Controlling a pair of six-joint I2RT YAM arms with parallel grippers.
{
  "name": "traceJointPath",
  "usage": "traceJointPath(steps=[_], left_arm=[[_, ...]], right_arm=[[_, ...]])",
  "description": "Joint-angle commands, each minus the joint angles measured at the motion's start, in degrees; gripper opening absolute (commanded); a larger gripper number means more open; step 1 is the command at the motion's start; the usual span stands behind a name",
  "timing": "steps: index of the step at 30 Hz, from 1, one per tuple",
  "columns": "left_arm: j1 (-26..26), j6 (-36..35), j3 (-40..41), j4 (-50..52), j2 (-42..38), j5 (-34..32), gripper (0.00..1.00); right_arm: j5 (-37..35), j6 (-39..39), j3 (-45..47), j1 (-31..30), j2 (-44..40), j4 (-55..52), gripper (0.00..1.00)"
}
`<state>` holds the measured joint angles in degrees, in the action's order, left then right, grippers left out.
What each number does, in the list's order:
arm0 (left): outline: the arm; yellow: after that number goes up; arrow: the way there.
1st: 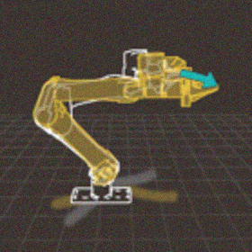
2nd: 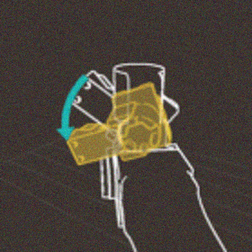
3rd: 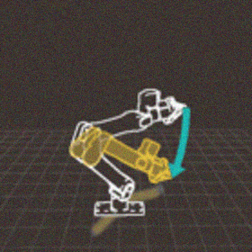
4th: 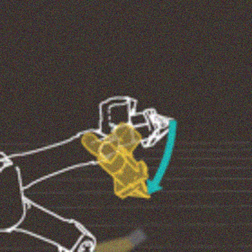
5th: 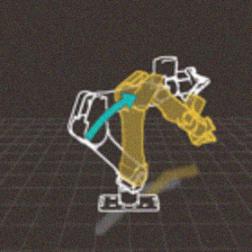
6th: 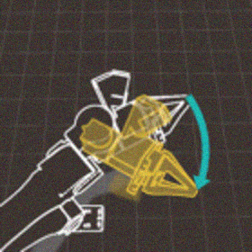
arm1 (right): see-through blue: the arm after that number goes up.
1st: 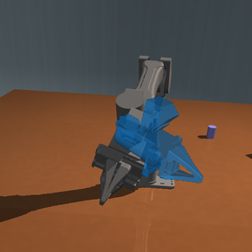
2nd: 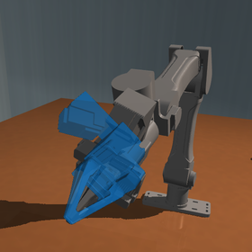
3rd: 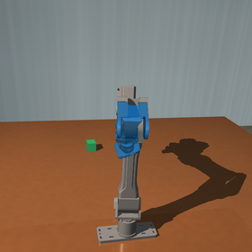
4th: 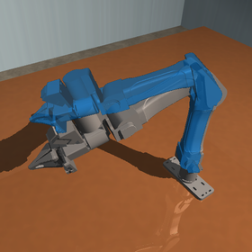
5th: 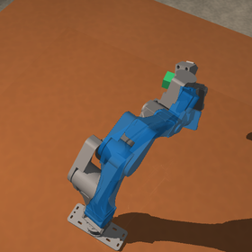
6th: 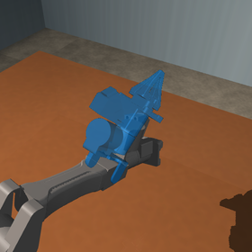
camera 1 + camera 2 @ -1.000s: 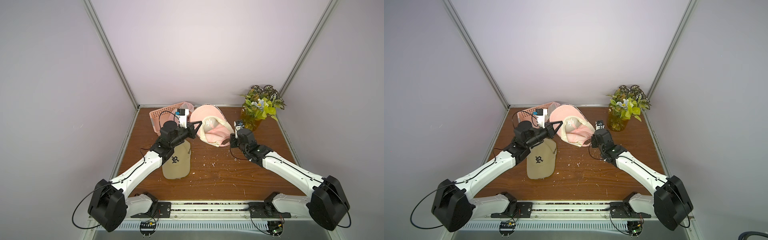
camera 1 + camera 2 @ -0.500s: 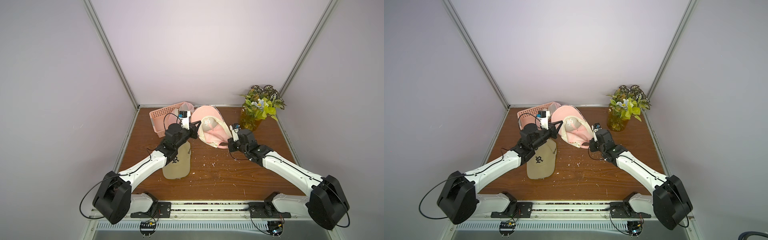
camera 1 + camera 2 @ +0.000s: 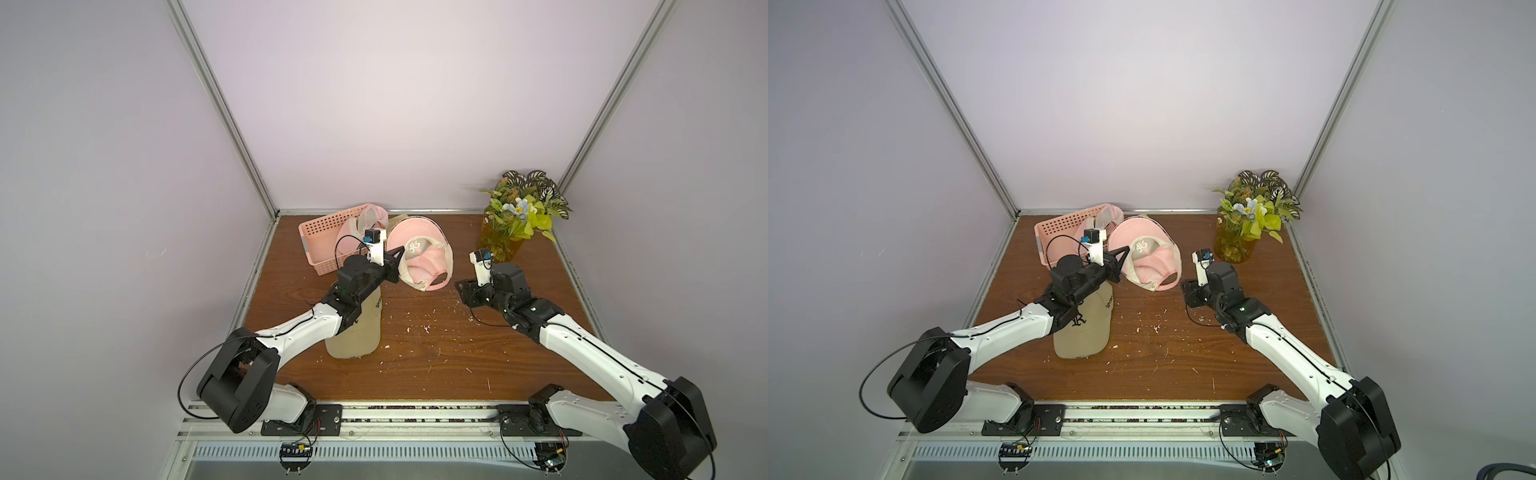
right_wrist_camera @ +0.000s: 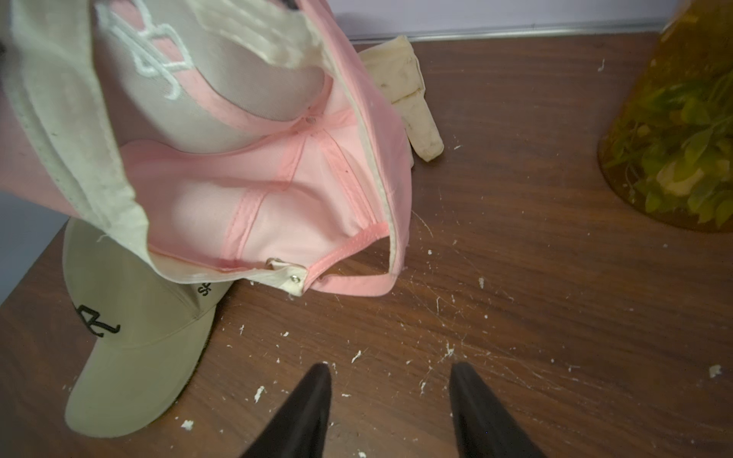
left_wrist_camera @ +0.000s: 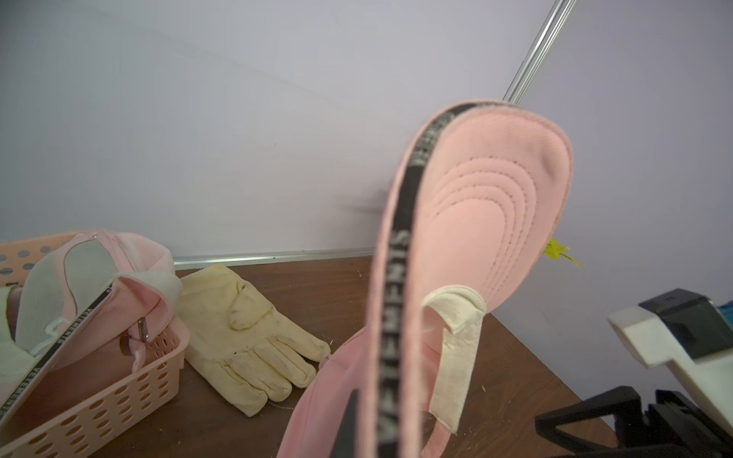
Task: Turn the baseball cap inside out
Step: Turn over the baseball cap.
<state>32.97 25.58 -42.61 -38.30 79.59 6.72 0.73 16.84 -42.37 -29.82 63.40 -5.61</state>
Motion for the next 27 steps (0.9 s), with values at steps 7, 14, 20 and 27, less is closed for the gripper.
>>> traceJointPath(steps=[7, 14, 20, 27], left_arm=[[5.7, 22.0, -12.5, 28.6, 0.2, -19.9, 0.0], [8.4, 30.4, -22.0, 39.5, 3.4, -23.7, 0.01], [9.6, 31.5, -23.4, 39.6, 3.6, -22.4, 0.01], [10.0, 32.5, -22.9, 38.6, 3.2, -21.5, 0.01]], right_arm=[[7.1, -24.9, 16.4, -4.4, -15.0, 28.5, 0.62], [-5.3, -38.6, 16.8, -16.0, -9.7, 32.7, 0.64], [-12.1, -42.1, 17.6, -19.8, -5.8, 41.9, 0.64], [-11.0, -43.8, 15.6, -20.5, -1.4, 42.2, 0.64]])
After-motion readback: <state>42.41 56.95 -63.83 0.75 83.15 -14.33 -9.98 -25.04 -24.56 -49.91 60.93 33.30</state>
